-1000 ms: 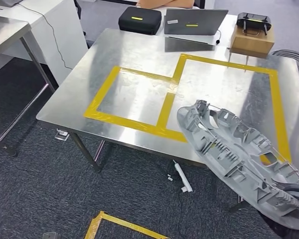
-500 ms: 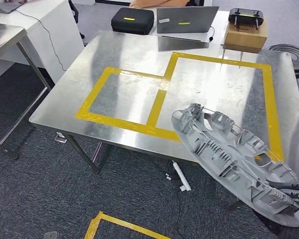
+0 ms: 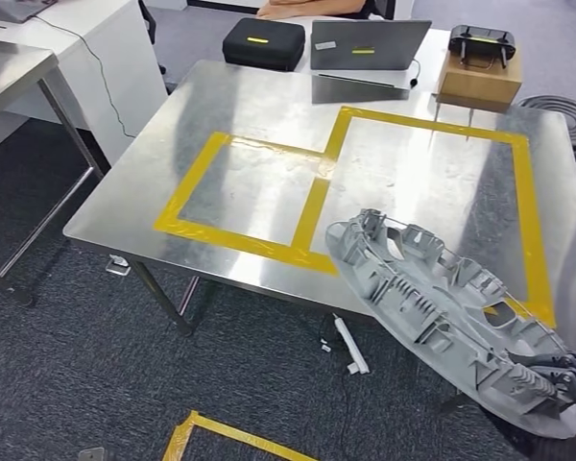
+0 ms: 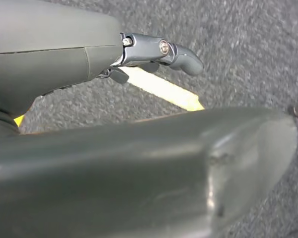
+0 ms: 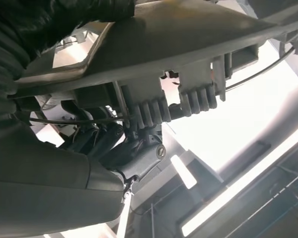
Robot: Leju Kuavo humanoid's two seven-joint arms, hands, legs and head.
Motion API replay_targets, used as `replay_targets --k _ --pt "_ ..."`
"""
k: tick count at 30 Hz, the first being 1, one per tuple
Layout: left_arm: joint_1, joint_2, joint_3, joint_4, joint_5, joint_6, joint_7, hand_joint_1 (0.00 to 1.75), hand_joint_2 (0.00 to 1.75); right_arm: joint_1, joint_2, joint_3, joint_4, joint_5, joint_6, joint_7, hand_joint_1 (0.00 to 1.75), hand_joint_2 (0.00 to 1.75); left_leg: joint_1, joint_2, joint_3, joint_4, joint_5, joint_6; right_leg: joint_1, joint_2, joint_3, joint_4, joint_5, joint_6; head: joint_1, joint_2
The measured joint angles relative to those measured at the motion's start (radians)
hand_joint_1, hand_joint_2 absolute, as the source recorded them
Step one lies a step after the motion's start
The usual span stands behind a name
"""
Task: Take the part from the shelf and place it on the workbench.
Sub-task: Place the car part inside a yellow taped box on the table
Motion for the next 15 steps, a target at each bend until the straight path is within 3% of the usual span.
replay_targets --k 1,2,3,5,6,8,9,12,14,15 --pt "0.000 0.000 0.000 0.000 0.000 0.000 0.000 0.00 0.00 -0.001 -0.002 0.002 0.002 0.000 0.000 0.001 1.75 1.75 0.004 0.000 0.004 0.005 -0.008 -0.010 -0.003 0.000 0.025 -0.057 0.030 0.010 0.001 0.000" --pt "0.000 0.001 0.000 0.000 0.001 0.001 0.001 0.00 0.00 -0.002 -0.003 0.003 0.004 0.000 -0.002 0.002 1.75 1.75 0.007 -0.001 0.006 0.014 -0.017 -0.020 -0.004 -0.002 0.046 -0.109 0.039 0.011 0.005 0.000" --pt "-0.001 0.002 0.000 -0.001 0.001 0.002 0.001 0.00 0.00 -0.002 -0.005 0.005 0.005 0.000 -0.004 0.003 1.75 1.75 0.007 -0.001 0.006 0.022 -0.025 -0.029 -0.003 -0.002 0.060 -0.139 0.040 0.002 0.008 0.000" --pt "-0.001 0.004 0.001 -0.001 0.002 0.004 0.001 0.00 0.00 0.000 -0.007 0.008 0.007 0.001 -0.008 0.005 1.75 1.75 0.004 0.000 0.008 0.034 -0.038 -0.041 0.001 -0.001 0.063 -0.144 0.017 -0.033 0.007 0.000" --pt "-0.001 0.004 0.001 -0.001 0.002 0.004 0.002 0.00 0.00 0.001 -0.008 0.008 0.007 0.001 -0.010 0.007 1.75 1.75 0.005 0.000 0.008 0.037 -0.042 -0.045 0.001 0.002 0.067 -0.137 0.018 -0.048 0.002 0.000" --pt "-0.003 0.003 0.001 -0.001 0.001 0.004 0.002 0.00 0.00 0.003 -0.008 0.009 0.008 0.002 -0.010 0.008 1.75 1.75 0.007 -0.003 -0.008 0.083 -0.043 -0.052 0.002 0.005 0.081 -0.133 0.009 -0.060 -0.004 0.000" --pt "-0.004 0.003 0.001 -0.001 0.001 0.004 0.002 0.00 0.00 0.003 -0.008 0.010 0.008 0.002 -0.011 0.008 1.75 1.75 0.008 -0.004 -0.038 0.135 -0.047 -0.054 0.004 0.007 0.093 -0.133 0.002 -0.064 -0.006 0.000" --pt "-0.003 0.002 0.001 -0.001 0.002 0.004 0.002 0.00 0.00 -0.001 -0.008 0.012 0.008 0.002 -0.011 0.007 1.75 1.75 -0.001 -0.006 -0.171 0.326 -0.109 -0.046 0.014 0.011 0.125 -0.133 -0.025 -0.077 -0.011 0.000" --pt "0.001 0.002 0.001 -0.001 0.003 0.004 0.002 0.00 0.00 -0.001 -0.008 0.014 0.008 0.002 -0.011 0.008 1.75 1.75 -0.014 -0.007 -0.223 0.352 -0.132 -0.027 0.024 0.015 0.153 -0.136 -0.046 -0.085 -0.011 0.000" --pt "0.003 0.002 0.001 -0.001 0.003 0.003 0.002 0.00 0.00 -0.001 -0.009 0.015 0.008 0.002 -0.011 0.008 1.75 1.75 -0.024 -0.009 -0.229 0.318 -0.115 -0.012 0.030 0.017 0.168 -0.141 -0.057 -0.088 -0.012 0.000"
